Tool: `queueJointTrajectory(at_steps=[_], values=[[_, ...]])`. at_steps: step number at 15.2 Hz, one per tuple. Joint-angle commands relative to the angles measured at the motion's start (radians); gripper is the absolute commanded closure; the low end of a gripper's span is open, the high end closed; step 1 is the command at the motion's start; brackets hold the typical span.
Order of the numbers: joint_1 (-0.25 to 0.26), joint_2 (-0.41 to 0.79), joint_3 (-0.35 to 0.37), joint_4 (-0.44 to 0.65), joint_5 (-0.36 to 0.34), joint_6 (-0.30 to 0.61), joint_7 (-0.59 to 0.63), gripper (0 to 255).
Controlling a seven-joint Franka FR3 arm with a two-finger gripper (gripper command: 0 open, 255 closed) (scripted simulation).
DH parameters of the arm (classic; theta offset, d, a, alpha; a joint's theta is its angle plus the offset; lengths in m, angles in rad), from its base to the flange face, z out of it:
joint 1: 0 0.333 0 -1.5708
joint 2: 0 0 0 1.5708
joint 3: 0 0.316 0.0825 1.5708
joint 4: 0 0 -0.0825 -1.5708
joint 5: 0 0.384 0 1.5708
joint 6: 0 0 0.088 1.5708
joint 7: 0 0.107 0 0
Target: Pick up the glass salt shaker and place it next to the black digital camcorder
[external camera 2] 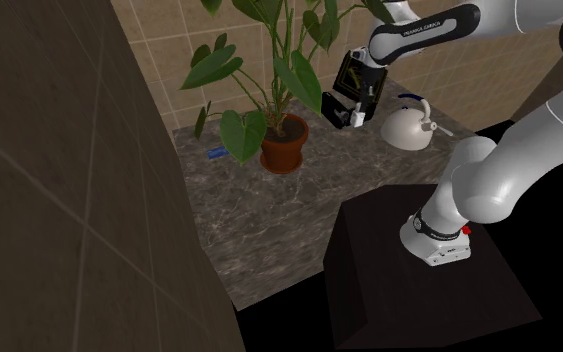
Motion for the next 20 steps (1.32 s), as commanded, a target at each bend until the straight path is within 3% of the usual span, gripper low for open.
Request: queueJointTrajectory(at_steps=[1, 8, 16, 17, 20], values=[[0.002, 0.016, -0.011, -0.020, 0.005, 0.034, -0.007, 255], [0.018, 0.082, -0.046, -0.072, 0.036, 0.144, -0.036, 255], [0.017, 0.081, -0.045, -0.072, 0.036, 0.144, -0.036, 255], [0.017, 0.081, -0.045, -0.072, 0.036, 0.144, -0.036, 0], [0.017, 0.081, -0.045, -0.072, 0.036, 0.144, -0.036, 0]])
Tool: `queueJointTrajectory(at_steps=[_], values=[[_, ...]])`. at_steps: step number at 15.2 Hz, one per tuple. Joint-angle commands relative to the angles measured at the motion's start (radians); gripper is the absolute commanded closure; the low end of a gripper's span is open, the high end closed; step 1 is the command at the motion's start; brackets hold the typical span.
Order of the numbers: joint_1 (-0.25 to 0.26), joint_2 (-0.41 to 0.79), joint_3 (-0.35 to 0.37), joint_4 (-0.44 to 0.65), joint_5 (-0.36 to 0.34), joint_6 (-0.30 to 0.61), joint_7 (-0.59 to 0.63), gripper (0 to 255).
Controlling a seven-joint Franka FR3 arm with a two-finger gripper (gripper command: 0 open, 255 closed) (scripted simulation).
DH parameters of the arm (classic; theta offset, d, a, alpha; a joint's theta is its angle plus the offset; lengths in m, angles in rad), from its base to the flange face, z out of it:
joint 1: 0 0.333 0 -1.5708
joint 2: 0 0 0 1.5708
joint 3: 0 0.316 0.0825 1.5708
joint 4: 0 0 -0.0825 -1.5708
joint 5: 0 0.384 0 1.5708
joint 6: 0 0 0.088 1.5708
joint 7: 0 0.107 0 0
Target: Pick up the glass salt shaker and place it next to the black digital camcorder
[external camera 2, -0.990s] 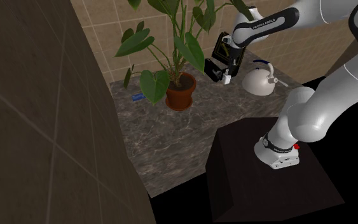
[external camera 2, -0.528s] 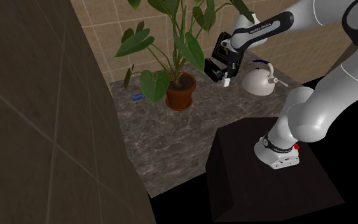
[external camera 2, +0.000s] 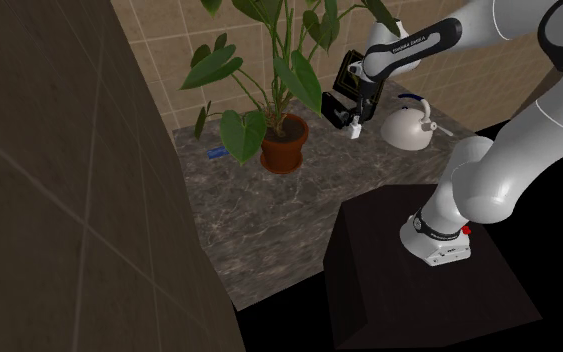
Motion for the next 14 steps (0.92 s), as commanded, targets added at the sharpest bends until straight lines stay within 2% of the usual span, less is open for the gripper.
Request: queueJointTrajectory(at_steps=[1, 2, 6, 14], values=[[0.000, 0.000, 0.000, 0.000, 0.000, 0.000, 0.000, 0], [0.000, 0.000, 0.000, 0.000, 0.000, 0.000, 0.000, 0], [-0.018, -0.083, 0.043, 0.072, -0.038, -0.144, 0.034, 0], [-0.018, -0.082, 0.043, 0.072, -0.038, -0.144, 0.034, 0]])
